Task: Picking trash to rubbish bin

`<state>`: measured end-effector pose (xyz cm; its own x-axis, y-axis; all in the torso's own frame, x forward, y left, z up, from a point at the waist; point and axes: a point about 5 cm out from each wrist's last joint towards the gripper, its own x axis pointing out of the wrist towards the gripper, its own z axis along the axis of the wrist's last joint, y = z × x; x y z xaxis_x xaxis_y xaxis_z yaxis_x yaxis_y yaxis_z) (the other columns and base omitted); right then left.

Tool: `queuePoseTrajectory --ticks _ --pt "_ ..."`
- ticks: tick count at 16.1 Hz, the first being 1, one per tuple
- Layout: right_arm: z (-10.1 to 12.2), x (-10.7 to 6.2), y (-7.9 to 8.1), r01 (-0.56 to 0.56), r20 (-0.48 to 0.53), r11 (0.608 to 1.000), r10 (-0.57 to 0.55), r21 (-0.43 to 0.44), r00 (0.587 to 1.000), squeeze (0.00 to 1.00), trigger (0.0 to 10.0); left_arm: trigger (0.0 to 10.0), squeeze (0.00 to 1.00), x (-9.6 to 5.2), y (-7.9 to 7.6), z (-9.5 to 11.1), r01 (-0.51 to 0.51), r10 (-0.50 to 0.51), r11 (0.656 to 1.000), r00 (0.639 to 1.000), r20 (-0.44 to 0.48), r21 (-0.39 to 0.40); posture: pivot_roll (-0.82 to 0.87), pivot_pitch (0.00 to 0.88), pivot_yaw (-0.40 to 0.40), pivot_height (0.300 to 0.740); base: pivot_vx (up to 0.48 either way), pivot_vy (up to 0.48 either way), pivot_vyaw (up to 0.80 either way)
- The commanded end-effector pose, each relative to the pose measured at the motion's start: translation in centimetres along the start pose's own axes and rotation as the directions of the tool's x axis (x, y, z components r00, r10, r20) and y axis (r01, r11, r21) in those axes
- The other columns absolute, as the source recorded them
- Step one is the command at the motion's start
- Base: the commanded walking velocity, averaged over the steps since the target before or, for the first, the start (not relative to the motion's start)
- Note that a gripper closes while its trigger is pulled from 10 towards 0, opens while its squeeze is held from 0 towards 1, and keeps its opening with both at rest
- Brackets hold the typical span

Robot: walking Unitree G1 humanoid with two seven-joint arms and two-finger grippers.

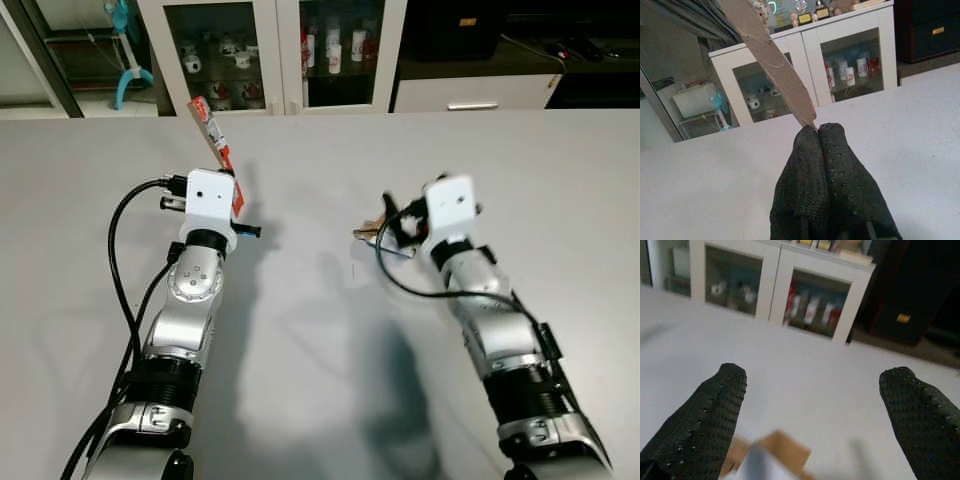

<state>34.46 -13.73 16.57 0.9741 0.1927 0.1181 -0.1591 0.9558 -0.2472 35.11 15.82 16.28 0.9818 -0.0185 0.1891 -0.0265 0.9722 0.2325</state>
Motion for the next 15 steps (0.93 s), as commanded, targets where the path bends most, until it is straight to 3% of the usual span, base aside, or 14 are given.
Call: queuePoseTrajectory --ticks 1,3,4,5,6,8,9,15 --pt "2.4 0.2 -0.8 0.017 0.098 0.999 -0.012 -0.051 0.995 0.00 10.0 10.0 0.00 0.4 0.0 0.8 0.009 -0.009 1.000 1.000 0.022 -0.002 -0.01 0.079 0.057 0.740 0.000 0.000 0.00" --pt "3.0 0.2 -0.9 0.016 0.123 0.995 -0.004 -0.099 0.992 0.00 10.0 10.0 0.00 0.5 0.0 0.8 0.013 -0.013 1.000 1.000 0.023 -0.002 -0.02 0.079 0.059 0.740 0.000 0.000 0.00" --pt "3.5 -0.1 -0.6 -0.026 0.131 0.932 0.078 -0.361 0.988 0.00 10.0 10.0 0.00 0.4 -0.2 0.7 0.023 -0.023 1.000 1.000 0.022 0.000 -0.02 0.077 0.061 0.740 0.000 0.000 0.00" --pt "3.3 -0.5 0.1 -0.087 0.105 0.812 0.179 -0.578 0.978 0.00 10.0 10.0 0.00 0.4 -0.4 0.7 0.031 -0.031 1.000 0.999 0.021 0.001 -0.02 0.076 0.061 0.740 0.000 0.000 0.00" --pt "3.3 -0.7 0.4 -0.116 0.094 0.762 0.226 -0.638 0.969 0.00 10.0 10.0 0.00 0.4 -0.4 0.7 0.034 -0.034 0.999 0.999 0.022 0.001 -0.02 0.076 0.061 0.740 0.000 0.000 0.00" --pt "3.6 -1.1 0.8 -0.159 0.090 0.734 0.287 -0.660 0.954 0.00 10.0 10.0 0.00 0.4 -0.5 0.7 0.039 -0.039 0.999 0.999 0.023 0.001 -0.02 0.073 0.062 0.740 0.000 0.000 0.00" --pt "3.7 -1.6 1.4 -0.220 0.068 0.694 0.361 -0.686 0.930 0.00 10.0 10.0 0.00 0.5 -0.6 0.8 0.045 -0.045 0.999 0.999 0.025 0.001 -0.03 0.071 0.061 0.740 0.000 0.000 0.00" --pt "2.2 -3.3 3.1 -0.384 -0.043 0.578 0.515 -0.720 0.856 0.00 10.0 10.0 0.00 0.4 -1.0 0.8 0.060 -0.060 0.998 0.998 0.026 -0.003 -0.03 0.076 0.059 0.740 0.000 0.000 0.00"
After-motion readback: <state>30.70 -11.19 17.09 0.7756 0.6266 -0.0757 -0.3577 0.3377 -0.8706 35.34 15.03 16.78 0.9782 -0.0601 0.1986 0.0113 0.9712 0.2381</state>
